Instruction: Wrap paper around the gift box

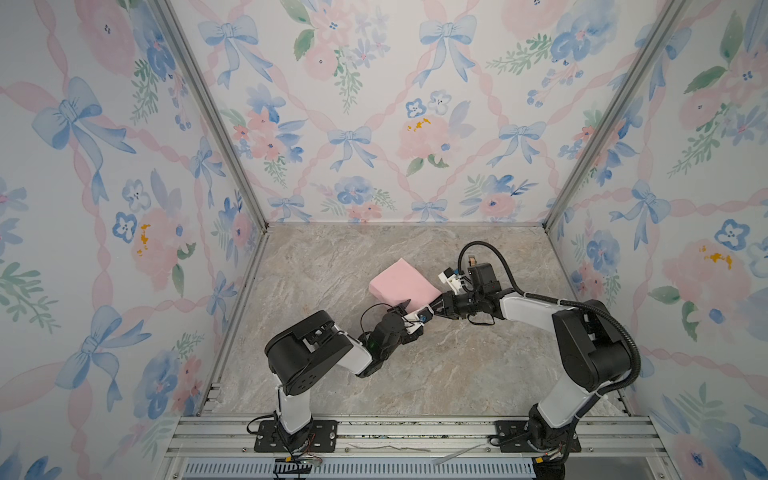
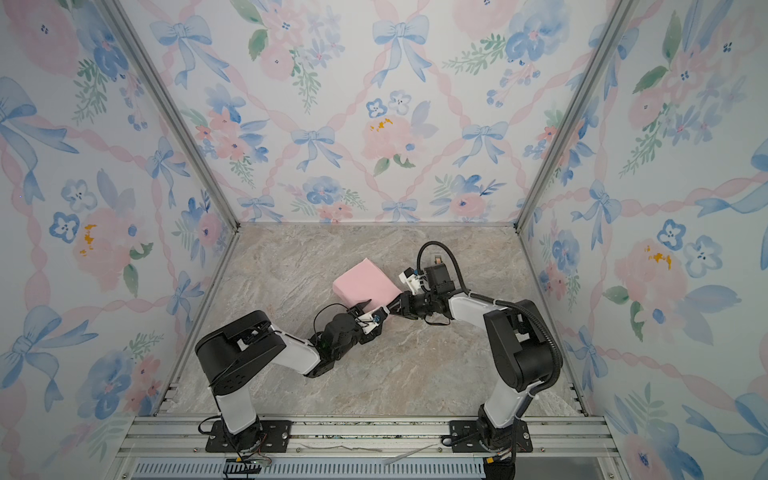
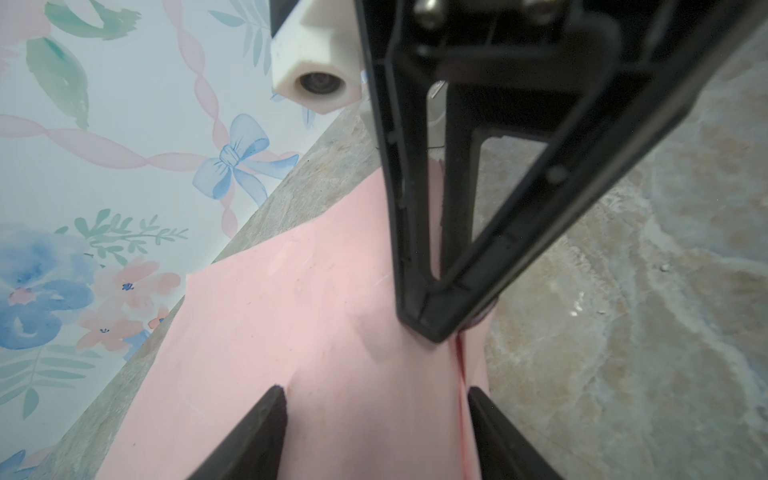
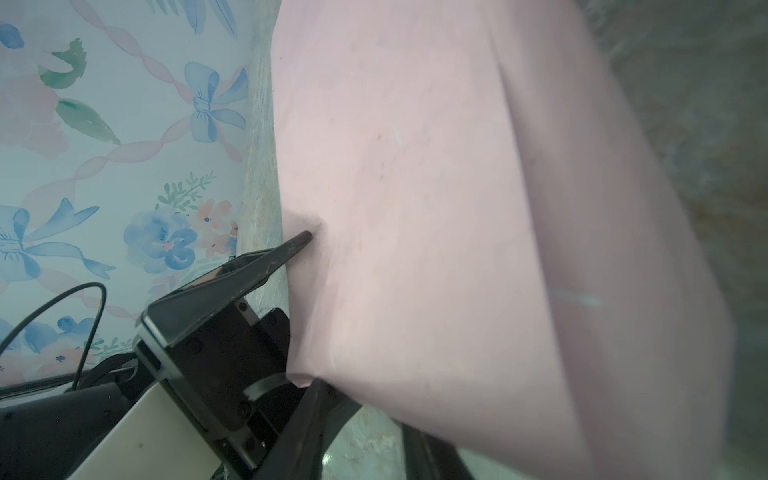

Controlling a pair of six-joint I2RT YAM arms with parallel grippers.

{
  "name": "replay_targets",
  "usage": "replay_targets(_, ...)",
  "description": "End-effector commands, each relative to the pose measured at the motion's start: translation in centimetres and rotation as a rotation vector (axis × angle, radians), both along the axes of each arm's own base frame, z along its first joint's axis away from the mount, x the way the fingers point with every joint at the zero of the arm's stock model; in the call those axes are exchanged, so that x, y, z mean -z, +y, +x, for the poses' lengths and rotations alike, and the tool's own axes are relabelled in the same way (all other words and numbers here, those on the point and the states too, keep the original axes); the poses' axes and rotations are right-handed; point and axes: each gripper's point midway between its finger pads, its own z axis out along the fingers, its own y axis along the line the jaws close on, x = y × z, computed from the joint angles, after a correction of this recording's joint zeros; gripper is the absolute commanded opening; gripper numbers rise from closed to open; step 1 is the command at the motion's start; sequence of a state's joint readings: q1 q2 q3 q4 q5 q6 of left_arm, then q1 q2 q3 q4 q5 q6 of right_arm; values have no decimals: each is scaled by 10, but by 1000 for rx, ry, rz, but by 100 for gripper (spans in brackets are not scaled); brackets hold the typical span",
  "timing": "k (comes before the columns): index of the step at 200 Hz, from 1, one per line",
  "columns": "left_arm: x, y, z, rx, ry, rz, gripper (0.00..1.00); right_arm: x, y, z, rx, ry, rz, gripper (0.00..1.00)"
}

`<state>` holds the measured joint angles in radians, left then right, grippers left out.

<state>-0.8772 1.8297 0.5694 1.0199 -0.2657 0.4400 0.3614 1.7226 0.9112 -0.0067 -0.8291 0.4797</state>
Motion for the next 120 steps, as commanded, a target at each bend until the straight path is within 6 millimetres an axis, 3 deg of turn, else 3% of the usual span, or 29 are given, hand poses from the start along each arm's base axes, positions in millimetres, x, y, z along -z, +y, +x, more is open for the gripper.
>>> replay_targets(1, 39, 6, -18, 22, 118, 73, 69, -6, -1, -1, 12, -9, -16, 36)
replay_targets(120, 40, 7, -18, 20, 119, 70, 69, -5, 12, 4, 30, -16, -88, 46)
